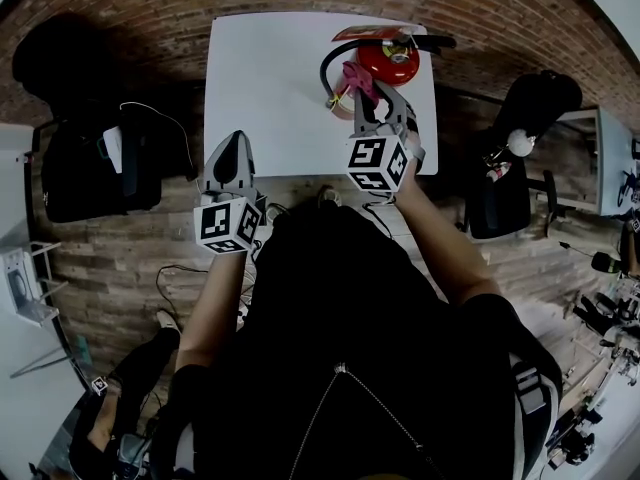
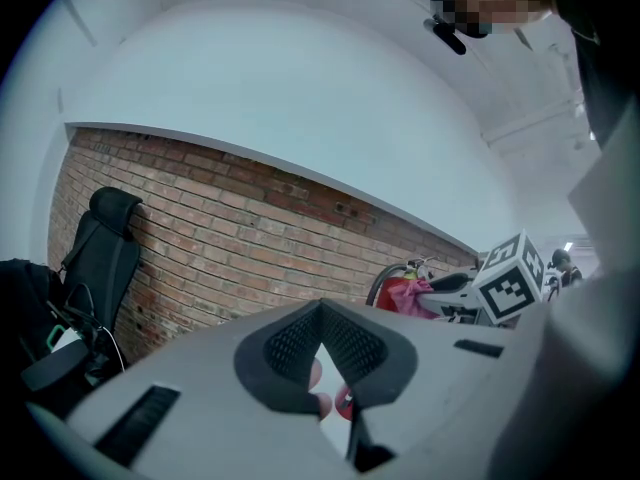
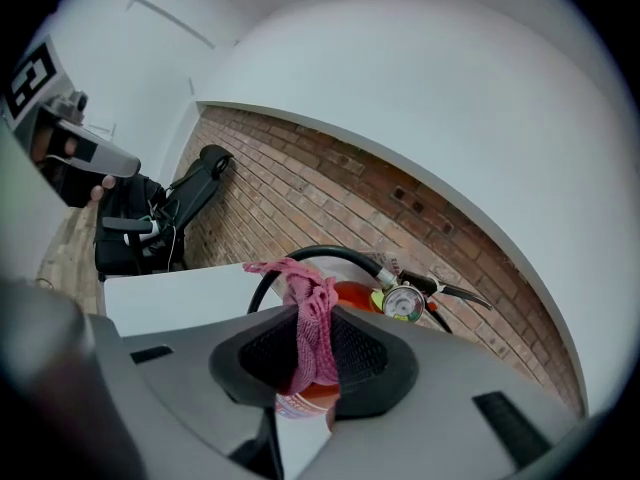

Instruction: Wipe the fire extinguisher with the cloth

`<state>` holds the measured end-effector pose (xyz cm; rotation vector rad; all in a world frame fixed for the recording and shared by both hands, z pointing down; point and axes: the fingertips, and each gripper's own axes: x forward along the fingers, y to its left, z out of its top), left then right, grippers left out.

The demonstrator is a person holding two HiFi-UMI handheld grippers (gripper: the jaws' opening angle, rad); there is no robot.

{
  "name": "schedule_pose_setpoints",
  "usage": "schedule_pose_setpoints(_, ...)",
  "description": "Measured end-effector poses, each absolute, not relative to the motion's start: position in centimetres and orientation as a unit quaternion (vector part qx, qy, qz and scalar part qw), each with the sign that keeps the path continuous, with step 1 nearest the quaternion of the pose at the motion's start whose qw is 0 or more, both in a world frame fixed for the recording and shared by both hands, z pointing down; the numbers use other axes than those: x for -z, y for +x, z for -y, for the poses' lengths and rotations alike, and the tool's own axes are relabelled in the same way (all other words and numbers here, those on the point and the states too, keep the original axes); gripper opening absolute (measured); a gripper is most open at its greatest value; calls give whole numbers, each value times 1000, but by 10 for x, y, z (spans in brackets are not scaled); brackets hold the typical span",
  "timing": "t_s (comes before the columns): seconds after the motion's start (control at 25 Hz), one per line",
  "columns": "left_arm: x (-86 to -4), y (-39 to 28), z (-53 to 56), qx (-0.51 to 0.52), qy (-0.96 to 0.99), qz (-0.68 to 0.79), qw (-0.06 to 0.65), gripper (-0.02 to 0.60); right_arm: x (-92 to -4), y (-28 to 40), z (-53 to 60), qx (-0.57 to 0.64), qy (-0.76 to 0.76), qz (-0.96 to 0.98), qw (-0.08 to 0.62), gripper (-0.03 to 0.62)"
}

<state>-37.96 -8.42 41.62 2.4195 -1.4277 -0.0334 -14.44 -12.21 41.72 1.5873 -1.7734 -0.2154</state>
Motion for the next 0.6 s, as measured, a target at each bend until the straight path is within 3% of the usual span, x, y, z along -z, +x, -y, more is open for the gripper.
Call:
schedule_pose_setpoints(0.32,-402,-377,94,10,858,491,153,8,-374,-147,117,102,630,702,316,95)
schedule_pose_setpoints(0.6,-378,-367,104,18,871,474,130,8,-322,-146,106,91,636,736,212,94)
